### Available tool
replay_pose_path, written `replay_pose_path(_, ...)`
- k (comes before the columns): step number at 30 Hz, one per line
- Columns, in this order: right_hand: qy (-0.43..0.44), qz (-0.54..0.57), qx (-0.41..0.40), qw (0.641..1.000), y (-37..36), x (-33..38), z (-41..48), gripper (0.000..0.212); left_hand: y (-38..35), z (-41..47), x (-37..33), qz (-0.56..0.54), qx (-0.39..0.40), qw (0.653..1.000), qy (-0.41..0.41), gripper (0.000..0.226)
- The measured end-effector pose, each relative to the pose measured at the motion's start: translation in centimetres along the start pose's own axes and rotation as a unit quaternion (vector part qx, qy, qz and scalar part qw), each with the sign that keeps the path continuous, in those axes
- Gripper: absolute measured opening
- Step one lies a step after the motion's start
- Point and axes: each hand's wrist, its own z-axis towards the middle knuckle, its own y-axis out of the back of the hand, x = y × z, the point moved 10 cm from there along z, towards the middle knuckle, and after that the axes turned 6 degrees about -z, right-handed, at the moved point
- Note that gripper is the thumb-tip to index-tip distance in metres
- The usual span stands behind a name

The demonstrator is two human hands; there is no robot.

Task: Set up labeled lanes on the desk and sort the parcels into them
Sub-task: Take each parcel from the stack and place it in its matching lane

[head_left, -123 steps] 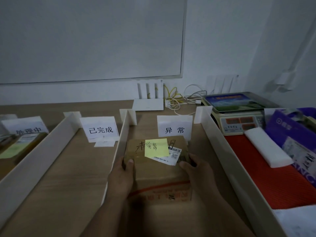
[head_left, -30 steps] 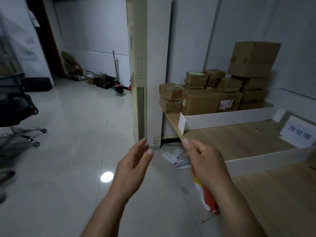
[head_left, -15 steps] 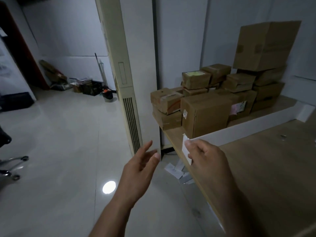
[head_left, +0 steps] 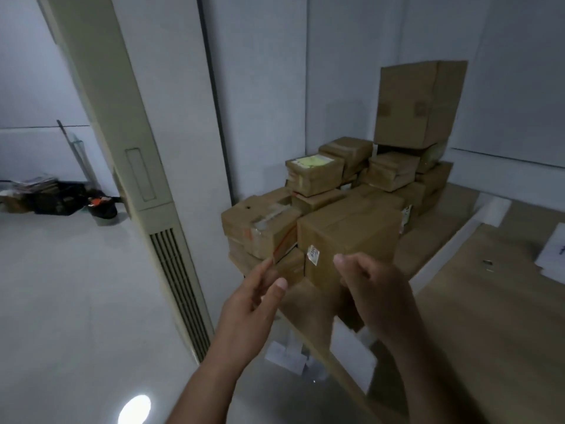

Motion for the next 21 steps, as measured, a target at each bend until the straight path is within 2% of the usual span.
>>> replay_pose_path(4, -0.028, -0.009, -0.023, 0.999, -4.4, 2.4, 5.6, 0.034, 4.0, 7.6, 1.1, -0.019, 0.045, 0.999, -0.006, 0.050)
replay_pose_path(8, -0.089, -0.011, -0.010, 0.996, -8.9, 2.3, 9.6, 0.033, 6.5, 13.9, 3.7, 0.005, 0.064, 0.998, -0.004, 0.058)
replay_pose_path(10, -0.125, -0.015, -0.008, 0.992, -10.5, 1.4, 10.9, 0.034, 6.7, 16.4, 5.0, 0.015, 0.067, 0.998, -0.001, 0.048)
replay_pose_path(13, -0.167, -0.029, -0.015, 0.985, -12.0, -0.2, 13.2, 0.032, 6.6, 20.0, 6.3, 0.021, 0.061, 0.998, 0.010, 0.021)
replay_pose_path(16, -0.205, -0.047, -0.003, 0.978, -13.6, -1.8, 15.8, 0.033, 6.8, 23.6, 7.1, 0.039, 0.042, 0.998, 0.020, 0.019)
replay_pose_path(18, -0.231, -0.042, 0.007, 0.972, -14.9, -2.9, 17.3, 0.031, 6.5, 25.8, 7.7, 0.058, 0.040, 0.997, 0.034, 0.026)
replay_pose_path(21, -0.260, -0.066, 0.013, 0.963, -16.9, -4.7, 19.1, 0.037, 5.3, 28.7, 9.1, 0.051, 0.065, 0.995, 0.064, 0.017)
